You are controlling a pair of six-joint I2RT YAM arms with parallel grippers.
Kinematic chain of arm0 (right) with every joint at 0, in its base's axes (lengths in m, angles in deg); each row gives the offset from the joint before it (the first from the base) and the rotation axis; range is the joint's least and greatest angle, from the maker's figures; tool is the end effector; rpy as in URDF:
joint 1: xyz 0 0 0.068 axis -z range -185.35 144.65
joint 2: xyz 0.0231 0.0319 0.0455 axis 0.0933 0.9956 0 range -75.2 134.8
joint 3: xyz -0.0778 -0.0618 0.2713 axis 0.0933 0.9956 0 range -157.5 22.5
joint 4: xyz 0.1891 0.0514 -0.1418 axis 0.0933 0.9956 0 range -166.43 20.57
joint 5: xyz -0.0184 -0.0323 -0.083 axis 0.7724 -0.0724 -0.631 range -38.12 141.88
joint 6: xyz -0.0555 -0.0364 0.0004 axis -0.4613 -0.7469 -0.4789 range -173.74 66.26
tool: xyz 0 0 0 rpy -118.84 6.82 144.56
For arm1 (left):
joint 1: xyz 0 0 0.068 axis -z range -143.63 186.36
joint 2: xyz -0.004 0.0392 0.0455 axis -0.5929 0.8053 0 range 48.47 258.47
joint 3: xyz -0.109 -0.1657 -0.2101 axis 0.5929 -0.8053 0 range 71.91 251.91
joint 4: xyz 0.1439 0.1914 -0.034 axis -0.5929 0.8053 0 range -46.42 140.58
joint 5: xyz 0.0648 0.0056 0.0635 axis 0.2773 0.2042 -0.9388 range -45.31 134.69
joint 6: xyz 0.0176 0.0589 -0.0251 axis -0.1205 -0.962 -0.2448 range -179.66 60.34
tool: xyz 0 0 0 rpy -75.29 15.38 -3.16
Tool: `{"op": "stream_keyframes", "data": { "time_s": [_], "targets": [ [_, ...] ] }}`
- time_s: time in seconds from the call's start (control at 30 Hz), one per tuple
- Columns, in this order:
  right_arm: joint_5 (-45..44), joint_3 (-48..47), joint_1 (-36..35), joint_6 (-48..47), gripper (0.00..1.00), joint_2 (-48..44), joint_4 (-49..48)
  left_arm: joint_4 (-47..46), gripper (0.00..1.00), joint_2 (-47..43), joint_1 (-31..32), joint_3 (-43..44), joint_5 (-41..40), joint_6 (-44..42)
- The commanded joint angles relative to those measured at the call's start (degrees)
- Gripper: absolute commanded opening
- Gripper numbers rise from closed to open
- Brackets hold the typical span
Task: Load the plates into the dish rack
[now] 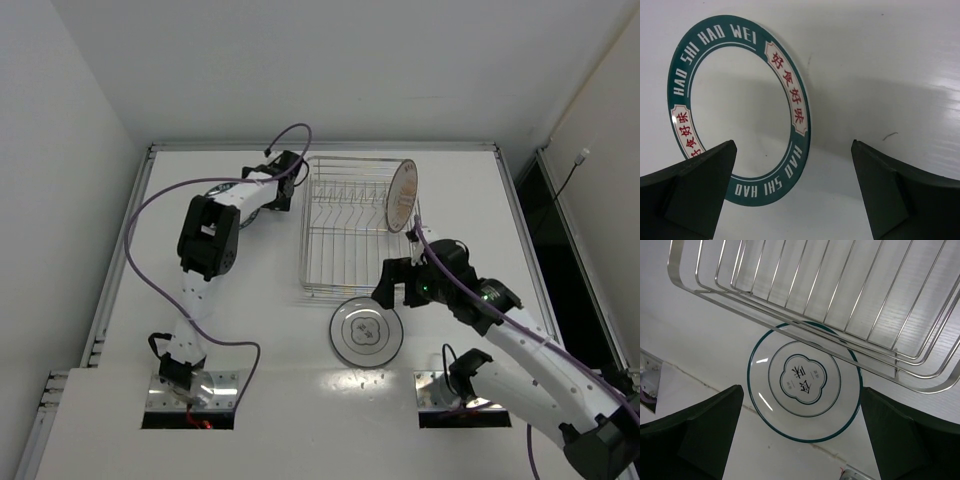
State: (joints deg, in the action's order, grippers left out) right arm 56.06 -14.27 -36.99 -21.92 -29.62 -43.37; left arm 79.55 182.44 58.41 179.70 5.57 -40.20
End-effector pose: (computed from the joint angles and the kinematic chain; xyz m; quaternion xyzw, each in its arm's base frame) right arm 0.1243 0.0811 0.2545 -0.0135 0.9125 0.2427 0.3291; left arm 0.4722 -0.1554 0.1690 -0.0599 0.9162 0.2235 0.3272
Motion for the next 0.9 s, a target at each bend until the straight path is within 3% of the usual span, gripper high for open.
{"op": "stream_keyframes", "data": {
  "time_s": [0.0, 0.17, 0.27, 0.33, 0.37, 0.47, 0.67, 0.87],
  "targets": [
    [1.4, 0.8, 0.0, 1.1, 1.0, 1.0, -2.2, 2.7, 1.0, 0.3, -2.0, -0.9, -2.2, 0.7],
    [1.4, 0.8, 0.0, 1.7, 1.0, 2.1, -2.7, 1.6, 0.94, 0.4, -4.0, -2.5, 0.1, 0.0],
    [1.4, 0.8, 0.0, 1.7, 1.0, 2.6, -2.7, 2.2, 0.73, 2.0, -5.2, -2.5, 2.5, 0.0],
    [1.4, 0.8, 0.0, 1.7, 1.0, 2.6, -2.7, 2.2, 0.51, 2.7, -5.2, -2.5, 3.0, 0.6],
    [1.4, 0.8, 0.0, 1.7, 1.0, 2.6, -2.7, 2.2, 0.32, 3.2, -5.7, -3.2, 3.0, 0.6],
    [0.9, 0.8, 0.0, 2.2, 1.0, 2.6, -2.7, 2.2, 0.0, 3.2, -5.7, -3.8, 3.5, 0.6],
    [0.9, 0.8, 0.0, 2.2, 1.0, 3.1, -2.7, 2.7, 0.0, 1.0, -5.7, -4.4, 3.5, 0.6],
    [1.4, 1.4, 0.0, 2.2, 1.0, 3.6, -3.3, 1.1, 0.0, -8.9, -4.5, -6.2, 2.9, 2.4]
  ]
}}
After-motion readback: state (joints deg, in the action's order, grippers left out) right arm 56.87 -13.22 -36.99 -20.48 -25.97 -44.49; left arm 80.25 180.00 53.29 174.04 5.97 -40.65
